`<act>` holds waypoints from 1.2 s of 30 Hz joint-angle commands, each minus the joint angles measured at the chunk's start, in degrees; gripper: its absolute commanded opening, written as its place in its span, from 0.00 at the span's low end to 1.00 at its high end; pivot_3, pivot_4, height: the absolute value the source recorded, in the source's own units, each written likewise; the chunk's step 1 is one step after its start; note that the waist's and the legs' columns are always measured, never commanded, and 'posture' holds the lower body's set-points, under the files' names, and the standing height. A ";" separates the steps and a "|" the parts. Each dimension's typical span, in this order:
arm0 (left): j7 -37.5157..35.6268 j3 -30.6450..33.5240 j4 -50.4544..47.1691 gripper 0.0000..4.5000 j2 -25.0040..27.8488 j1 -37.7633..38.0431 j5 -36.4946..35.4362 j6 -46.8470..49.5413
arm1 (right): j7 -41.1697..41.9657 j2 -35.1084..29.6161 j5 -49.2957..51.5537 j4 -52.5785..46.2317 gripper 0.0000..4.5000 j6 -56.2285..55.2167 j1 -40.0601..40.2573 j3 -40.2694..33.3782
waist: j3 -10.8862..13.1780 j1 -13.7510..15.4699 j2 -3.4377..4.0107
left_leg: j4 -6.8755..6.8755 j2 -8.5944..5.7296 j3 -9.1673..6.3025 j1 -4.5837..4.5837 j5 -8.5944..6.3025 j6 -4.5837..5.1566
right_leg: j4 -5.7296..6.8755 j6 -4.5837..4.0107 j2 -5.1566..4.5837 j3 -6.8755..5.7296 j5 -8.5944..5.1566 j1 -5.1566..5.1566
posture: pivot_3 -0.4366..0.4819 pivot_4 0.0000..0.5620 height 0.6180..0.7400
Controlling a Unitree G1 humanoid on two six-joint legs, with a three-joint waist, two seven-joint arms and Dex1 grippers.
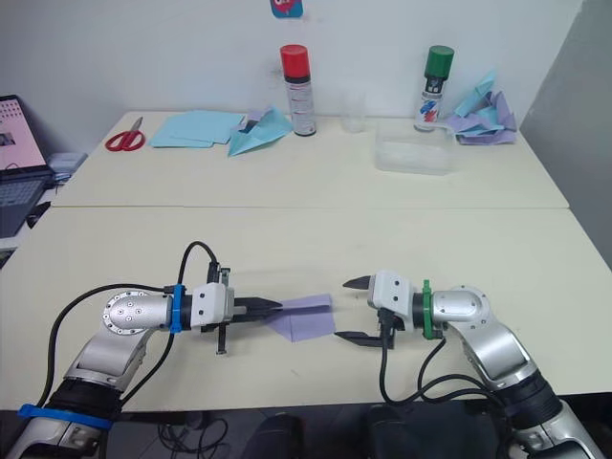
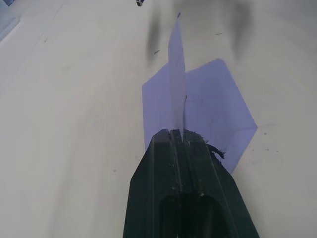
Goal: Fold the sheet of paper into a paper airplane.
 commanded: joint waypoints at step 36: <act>8.03 -1.52 -7.17 0.01 0.75 3.53 -3.38 31.87 | 4.00 1.27 4.50 -3.67 1.00 6.73 -7.01 1.37 | -0.07 -0.03 -0.02 | -0.03 0.04 -0.04 0.08 0.01 0.01 | 0.04 -0.04 0.04 0.00 -0.01 0.02 | 0.48 0.27 1.00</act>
